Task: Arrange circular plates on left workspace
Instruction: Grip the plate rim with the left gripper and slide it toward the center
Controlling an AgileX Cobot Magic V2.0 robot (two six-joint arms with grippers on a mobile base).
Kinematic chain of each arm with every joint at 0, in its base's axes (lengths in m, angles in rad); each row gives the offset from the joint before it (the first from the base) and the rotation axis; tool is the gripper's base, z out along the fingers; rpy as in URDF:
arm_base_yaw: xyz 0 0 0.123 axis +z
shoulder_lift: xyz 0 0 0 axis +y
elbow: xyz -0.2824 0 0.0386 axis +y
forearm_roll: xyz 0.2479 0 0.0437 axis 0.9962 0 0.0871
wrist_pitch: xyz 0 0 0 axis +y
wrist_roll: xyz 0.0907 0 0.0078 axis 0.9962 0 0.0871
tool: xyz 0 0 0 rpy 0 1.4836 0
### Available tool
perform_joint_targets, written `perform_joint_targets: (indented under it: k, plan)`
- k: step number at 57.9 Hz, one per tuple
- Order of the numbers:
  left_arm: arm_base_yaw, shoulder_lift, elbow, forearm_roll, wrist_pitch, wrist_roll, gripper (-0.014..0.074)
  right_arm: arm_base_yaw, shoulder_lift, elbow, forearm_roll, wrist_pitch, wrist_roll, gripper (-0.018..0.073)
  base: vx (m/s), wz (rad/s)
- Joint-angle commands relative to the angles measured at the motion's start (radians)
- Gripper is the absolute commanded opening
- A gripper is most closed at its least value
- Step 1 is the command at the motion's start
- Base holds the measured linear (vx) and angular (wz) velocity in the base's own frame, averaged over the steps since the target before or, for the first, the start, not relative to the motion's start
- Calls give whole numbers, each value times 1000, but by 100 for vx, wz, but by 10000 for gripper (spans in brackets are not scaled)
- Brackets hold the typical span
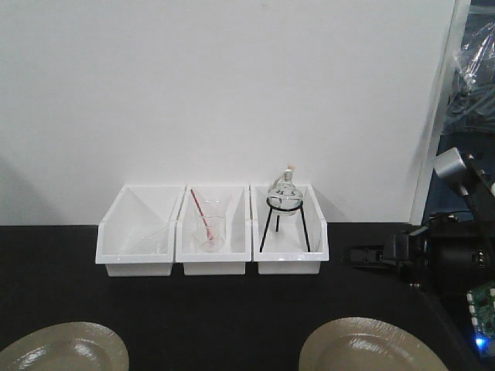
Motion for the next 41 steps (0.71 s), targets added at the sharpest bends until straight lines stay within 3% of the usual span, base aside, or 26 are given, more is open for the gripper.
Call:
perform_joint_targets:
  k: [1, 4, 10, 19, 29, 41]
  plan:
    - [-1, -16, -23, -70, 51, 14, 492, -3, -24, -36, 79, -10, -10, 23, 0, 0]
    - [-1, -15, -23, -78, 49, 26, 472, -3, -24, -36, 83, -10, -10, 23, 0, 0]
    - [-1, -16, -23, -118, 53, 56, 342, -3, -24, -36, 84, -15, -10, 23, 0, 0]
    - [-1, -16, -23, -167, 71, 59, 1, -3, -24, -36, 84, -17, -10, 23, 0, 0]
    - [-2, -16, -23, -240, 133, 59, -6, -3, -24, -36, 84, -17, -10, 23, 0, 0]
    - [-34, -33, -23, -459, 225, 61, -1, -3, -24, -36, 84, -36, -10, 23, 0, 0]
